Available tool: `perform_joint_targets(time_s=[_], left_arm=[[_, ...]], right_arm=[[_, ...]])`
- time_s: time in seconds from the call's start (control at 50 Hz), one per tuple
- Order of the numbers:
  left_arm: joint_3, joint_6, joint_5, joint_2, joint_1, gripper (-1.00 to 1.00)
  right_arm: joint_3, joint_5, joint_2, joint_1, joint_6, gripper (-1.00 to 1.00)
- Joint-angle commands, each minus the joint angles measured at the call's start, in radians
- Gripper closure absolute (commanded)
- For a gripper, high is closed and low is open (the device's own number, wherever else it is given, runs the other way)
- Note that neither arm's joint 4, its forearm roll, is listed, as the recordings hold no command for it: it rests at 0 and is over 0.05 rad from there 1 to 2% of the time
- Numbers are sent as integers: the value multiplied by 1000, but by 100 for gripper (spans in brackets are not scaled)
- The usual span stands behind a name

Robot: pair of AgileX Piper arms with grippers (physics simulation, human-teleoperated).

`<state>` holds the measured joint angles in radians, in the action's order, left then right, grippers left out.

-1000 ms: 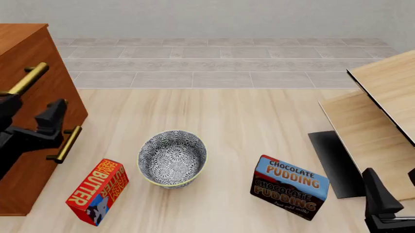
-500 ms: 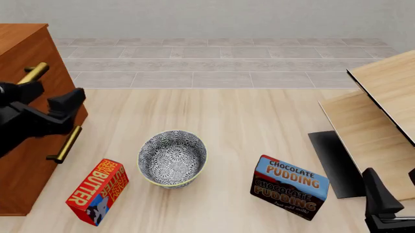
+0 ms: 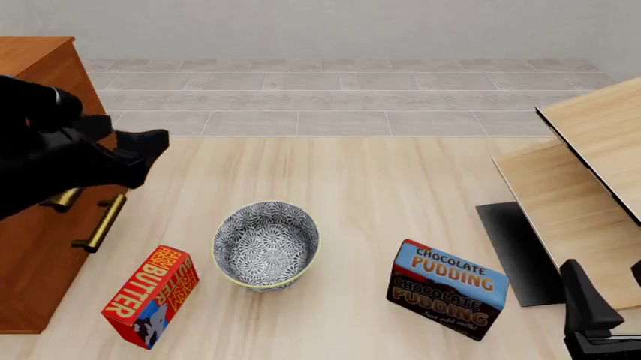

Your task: Close the top drawer of the cabinet and put the bowl on top of it.

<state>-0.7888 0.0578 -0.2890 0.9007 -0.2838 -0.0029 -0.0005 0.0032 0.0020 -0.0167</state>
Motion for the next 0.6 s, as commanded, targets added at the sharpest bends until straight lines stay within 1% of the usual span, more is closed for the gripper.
perform_joint_targets(time_s=[0.02,0.04,0.06,0.18,0.22,0.32,0.34,0.38,0.4,0.42,0.44,0.5,0.6], left_arm=[[-67,-46,-53,138,-47,-100],[-68,-46,-53,138,-47,-100],[-64,-10,-46,148,-36,-100],[-80,15,-46,223,-46,-100],[-92,5,-52,247,-47,-100],[-115,18,-61,286,-57,-100],[-125,12,-67,298,-69,-100],[-139,7,-76,312,-66,-100],[-148,4,-84,321,-79,-100],[-155,-15,-93,330,-99,-100],[-155,1,-90,330,-86,-100],[-159,0,-93,346,-106,-100],[-171,0,-88,372,-97,-100]], right_arm=[[1,-1,2,2,3,-100],[1,-1,2,2,3,-100],[1,0,2,3,3,-100],[1,0,3,3,4,-100],[1,0,3,3,4,-100],[1,1,3,3,4,-100],[1,1,3,4,4,-100],[1,0,4,4,3,-100],[0,0,6,5,2,-100],[-1,1,6,5,1,-100],[0,0,6,5,1,-100],[1,0,6,6,1,-100],[1,-2,7,5,1,-100]])
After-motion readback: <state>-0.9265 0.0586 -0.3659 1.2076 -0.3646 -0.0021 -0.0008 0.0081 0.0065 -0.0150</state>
